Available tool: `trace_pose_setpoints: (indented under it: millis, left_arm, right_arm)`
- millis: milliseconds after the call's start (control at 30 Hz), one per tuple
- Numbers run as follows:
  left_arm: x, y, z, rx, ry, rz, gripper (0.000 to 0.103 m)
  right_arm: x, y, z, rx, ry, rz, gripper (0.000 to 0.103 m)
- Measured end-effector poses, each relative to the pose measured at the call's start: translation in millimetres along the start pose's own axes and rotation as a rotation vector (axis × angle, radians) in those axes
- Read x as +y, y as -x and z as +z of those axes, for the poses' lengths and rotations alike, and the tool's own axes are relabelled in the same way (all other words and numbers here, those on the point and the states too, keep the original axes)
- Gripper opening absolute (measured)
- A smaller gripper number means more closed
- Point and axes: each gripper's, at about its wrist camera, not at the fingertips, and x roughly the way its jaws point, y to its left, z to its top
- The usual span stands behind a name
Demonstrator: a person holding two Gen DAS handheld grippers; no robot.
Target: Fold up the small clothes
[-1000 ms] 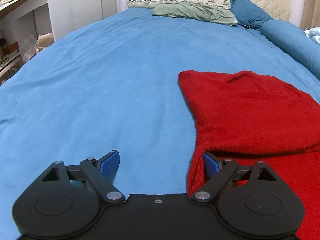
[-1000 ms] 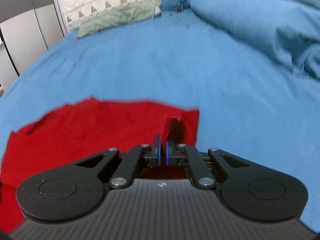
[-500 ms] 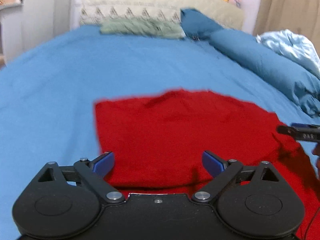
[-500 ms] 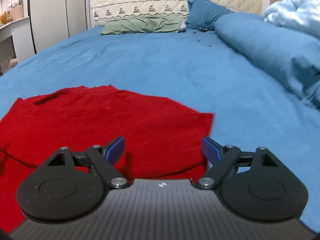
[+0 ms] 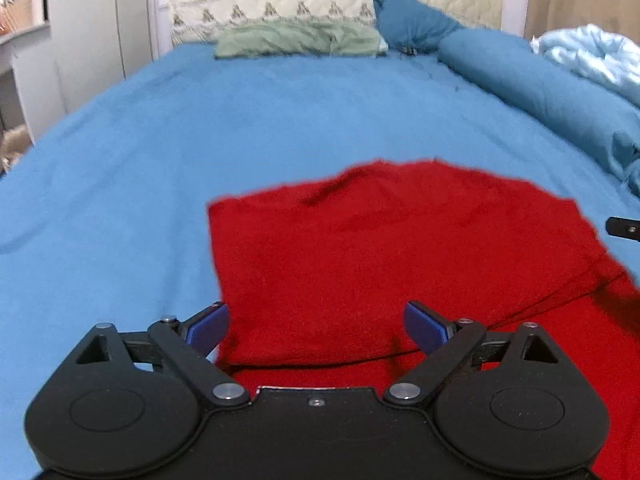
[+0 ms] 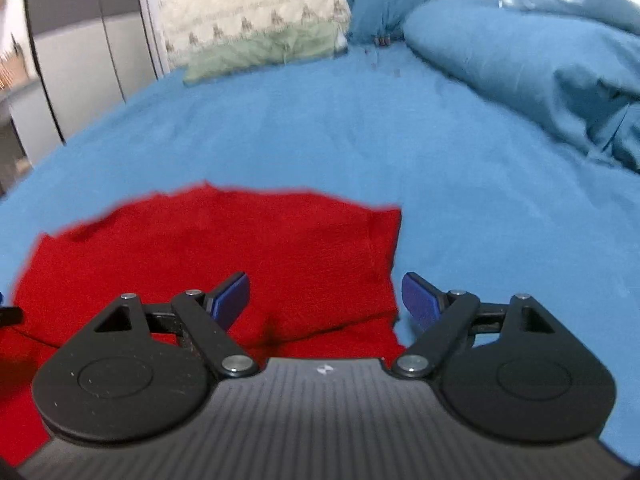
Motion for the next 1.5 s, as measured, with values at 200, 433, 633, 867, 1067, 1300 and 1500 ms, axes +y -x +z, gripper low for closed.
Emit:
trace_pose_setpoints:
  millis: [200, 433, 633, 867, 1067, 1300, 1500]
  left_arm:
    - [-10.3, 98.9, 16.8, -0.087, 0.033, 0.037, 0.097]
    - [-43.4, 217.6, 11.4, -0.191, 0.04, 0.067, 0.103]
    - [-57.5, 288.5, -27.1, -0.221, 0.042, 0.027, 0.103]
    - [-44.8, 298.7, -99.6, -0.14, 0.099, 0.066, 0.103]
    - [-25.7, 256.8, -165.6, -0.011, 0.18, 0.07, 0.101]
    - [-8.9, 208.3, -207.1, 0.1, 0.245, 0.098, 0.074]
    - [-5.6, 189.0, -214.3, 0.155, 0.233, 0.117, 0.063]
  right_arm:
    - [1.2, 103.4, 28.1, -0.052, 0.057, 0.015, 0.099]
    - [7.7, 227.5, 36.7, -0.098, 0.087, 0.085, 0.099]
    - [15.1, 307.1, 17.4, -0.092, 0.102, 0.139, 0.1]
    - [19.5, 343.1, -46.3, -0.025, 0.107, 0.112, 0.1]
    - [15.2, 327.0, -120.0, 0.084, 0.035, 0.084, 0.1]
    - [3.9, 294.7, -188.3, 0.144, -0.096, 0.007, 0.096]
    - [4.4, 275.6, -202.1, 0.213, -0.074, -0.065, 0.084]
